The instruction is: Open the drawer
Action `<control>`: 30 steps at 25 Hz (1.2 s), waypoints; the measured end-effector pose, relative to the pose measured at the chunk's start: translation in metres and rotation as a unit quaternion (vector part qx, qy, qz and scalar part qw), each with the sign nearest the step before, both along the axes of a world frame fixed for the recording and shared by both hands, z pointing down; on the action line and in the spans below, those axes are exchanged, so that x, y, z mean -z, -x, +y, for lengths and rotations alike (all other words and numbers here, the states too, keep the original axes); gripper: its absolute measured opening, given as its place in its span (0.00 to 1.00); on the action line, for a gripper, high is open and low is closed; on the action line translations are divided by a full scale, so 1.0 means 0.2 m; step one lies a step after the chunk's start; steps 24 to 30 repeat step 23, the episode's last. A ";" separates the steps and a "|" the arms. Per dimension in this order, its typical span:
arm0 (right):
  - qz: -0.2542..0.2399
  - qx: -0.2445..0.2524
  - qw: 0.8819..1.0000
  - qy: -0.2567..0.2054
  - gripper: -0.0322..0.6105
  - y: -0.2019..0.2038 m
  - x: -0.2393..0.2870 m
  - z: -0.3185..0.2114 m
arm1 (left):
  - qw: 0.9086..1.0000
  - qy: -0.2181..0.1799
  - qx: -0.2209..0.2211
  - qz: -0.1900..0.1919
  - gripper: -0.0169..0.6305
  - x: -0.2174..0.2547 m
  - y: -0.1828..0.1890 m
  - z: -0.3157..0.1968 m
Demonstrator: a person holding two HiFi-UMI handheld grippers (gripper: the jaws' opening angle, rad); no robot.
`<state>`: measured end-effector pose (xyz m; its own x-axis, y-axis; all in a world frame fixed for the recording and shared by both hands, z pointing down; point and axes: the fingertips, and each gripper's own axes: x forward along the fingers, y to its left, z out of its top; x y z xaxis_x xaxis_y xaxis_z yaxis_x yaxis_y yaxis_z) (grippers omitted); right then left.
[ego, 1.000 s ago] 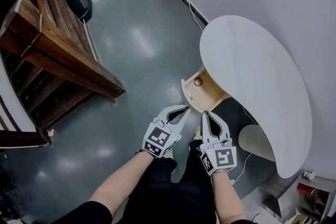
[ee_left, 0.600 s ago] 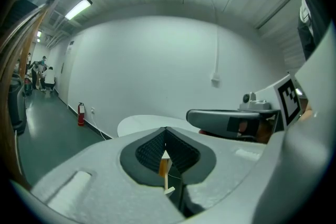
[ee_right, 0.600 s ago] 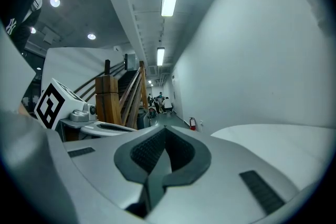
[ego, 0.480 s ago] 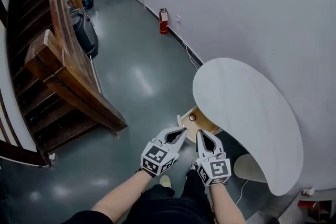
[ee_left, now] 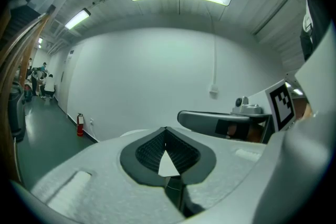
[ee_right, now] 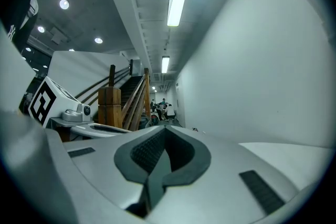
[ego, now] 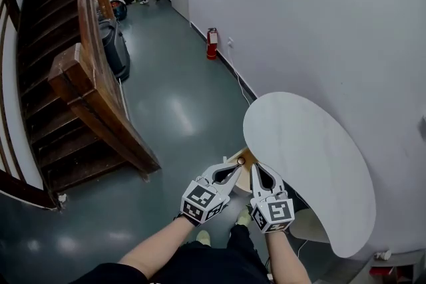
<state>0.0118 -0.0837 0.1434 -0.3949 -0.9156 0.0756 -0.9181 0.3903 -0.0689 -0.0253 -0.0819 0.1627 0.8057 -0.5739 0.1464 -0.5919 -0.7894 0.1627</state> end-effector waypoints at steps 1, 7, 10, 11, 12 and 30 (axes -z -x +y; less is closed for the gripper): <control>-0.001 0.001 1.000 0.000 0.07 0.00 0.01 0.00 | 1.000 0.000 0.002 0.002 0.04 0.01 0.00 0.00; -0.008 0.000 1.000 -0.007 0.07 -0.02 0.06 0.01 | 1.000 -0.006 0.008 0.009 0.04 0.09 0.00 -0.01; -0.008 -0.001 1.000 -0.009 0.07 -0.03 0.08 0.02 | 1.000 -0.008 0.007 0.011 0.04 0.11 -0.02 0.00; -0.008 -0.002 1.000 -0.009 0.07 -0.04 0.08 0.02 | 1.000 -0.008 0.006 0.011 0.04 0.11 -0.03 0.01; -0.008 -0.002 1.000 -0.010 0.07 -0.04 0.09 0.03 | 1.000 -0.008 0.006 0.011 0.04 0.11 -0.03 0.01; -0.008 0.006 1.000 -0.015 0.07 0.00 0.11 0.04 | 1.000 -0.009 0.018 0.014 0.04 0.12 0.00 0.03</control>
